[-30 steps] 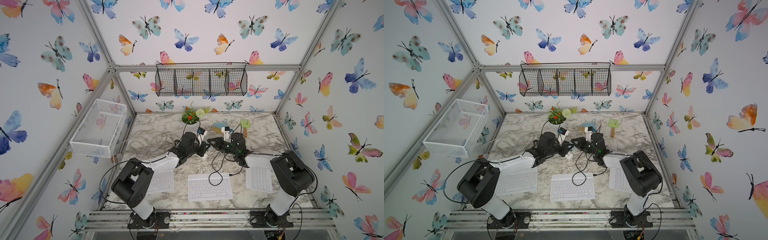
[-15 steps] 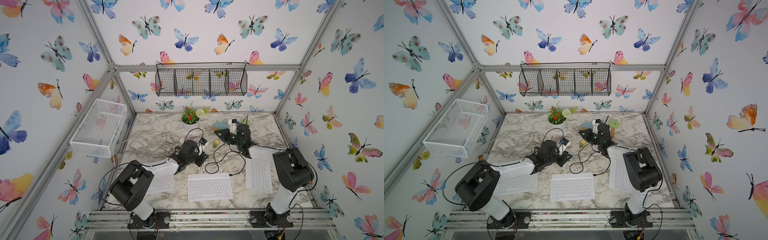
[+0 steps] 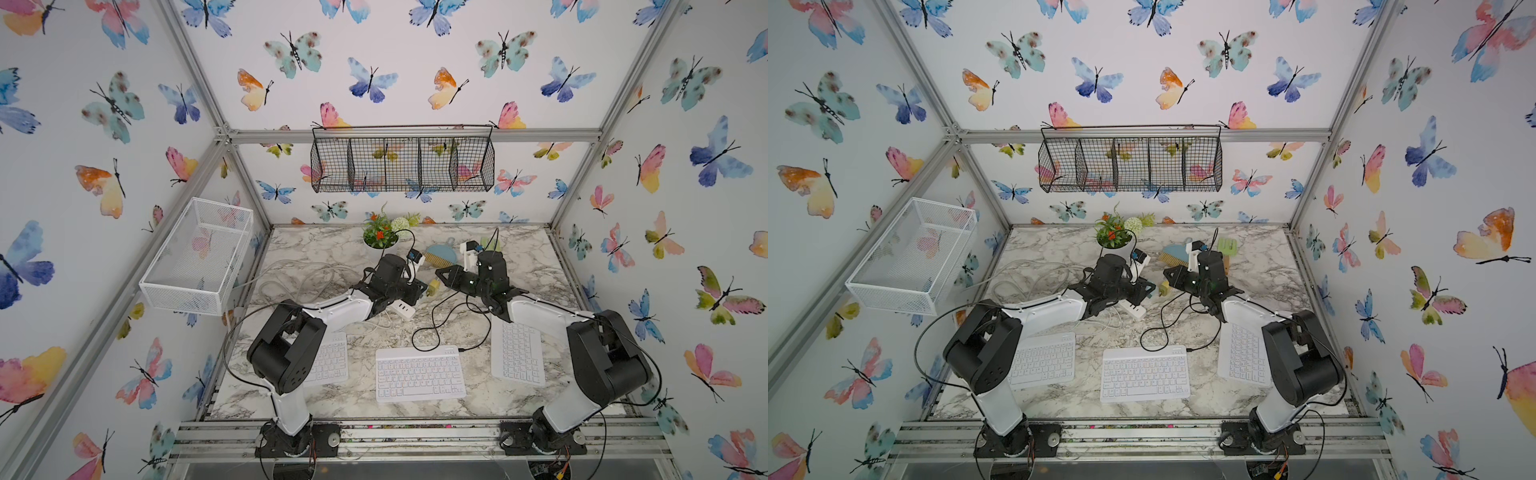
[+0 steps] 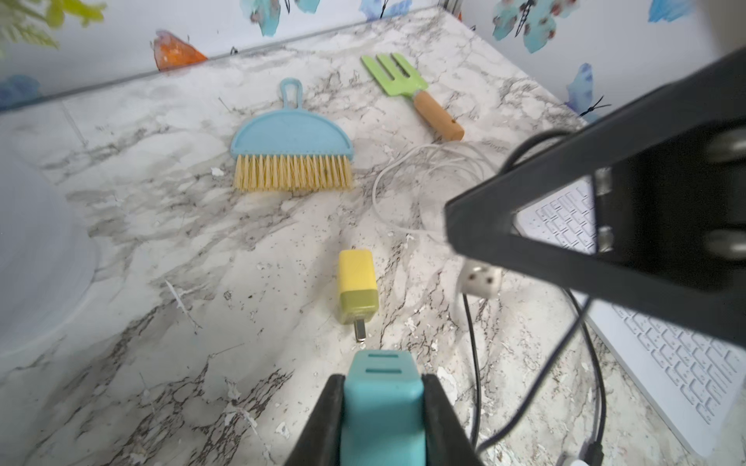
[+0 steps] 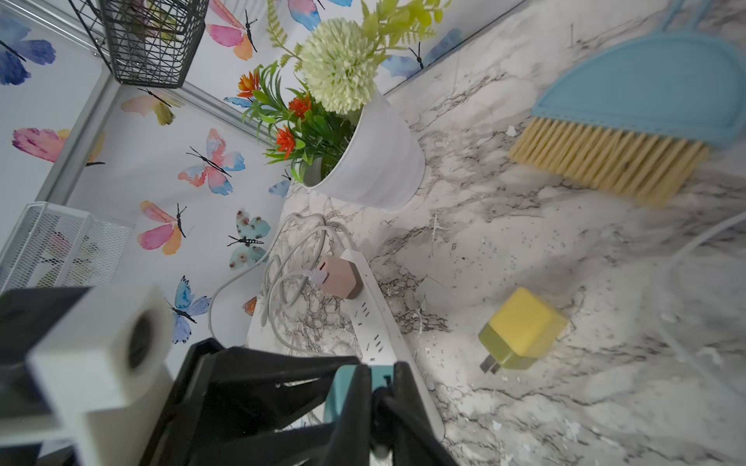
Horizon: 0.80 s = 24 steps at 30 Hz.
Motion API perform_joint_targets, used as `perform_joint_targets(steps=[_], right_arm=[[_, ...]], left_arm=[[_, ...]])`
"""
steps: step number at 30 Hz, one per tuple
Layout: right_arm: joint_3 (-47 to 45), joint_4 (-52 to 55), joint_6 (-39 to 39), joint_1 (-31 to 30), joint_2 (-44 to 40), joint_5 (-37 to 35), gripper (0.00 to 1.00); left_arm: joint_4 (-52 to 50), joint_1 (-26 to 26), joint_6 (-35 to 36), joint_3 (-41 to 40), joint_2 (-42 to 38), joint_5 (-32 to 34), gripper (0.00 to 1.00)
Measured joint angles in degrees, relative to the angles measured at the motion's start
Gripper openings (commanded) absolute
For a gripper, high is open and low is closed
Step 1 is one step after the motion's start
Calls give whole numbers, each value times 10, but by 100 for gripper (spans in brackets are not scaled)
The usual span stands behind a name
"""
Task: Unplug the wireless keyboard
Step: Place the plug at the center of the board.
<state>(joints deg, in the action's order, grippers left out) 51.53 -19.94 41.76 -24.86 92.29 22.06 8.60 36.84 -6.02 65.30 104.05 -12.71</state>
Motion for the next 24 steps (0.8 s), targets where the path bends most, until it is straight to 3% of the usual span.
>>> perform_joint_targets(steps=[14, 24], right_arm=[[-48, 62, -82, 0, 14, -15, 5], [-48, 63, -95, 0, 78, -10, 8]], left_arm=[[-21, -63, -114, 118, 131, -7, 0], [-29, -65, -157, 195, 212, -21, 0]])
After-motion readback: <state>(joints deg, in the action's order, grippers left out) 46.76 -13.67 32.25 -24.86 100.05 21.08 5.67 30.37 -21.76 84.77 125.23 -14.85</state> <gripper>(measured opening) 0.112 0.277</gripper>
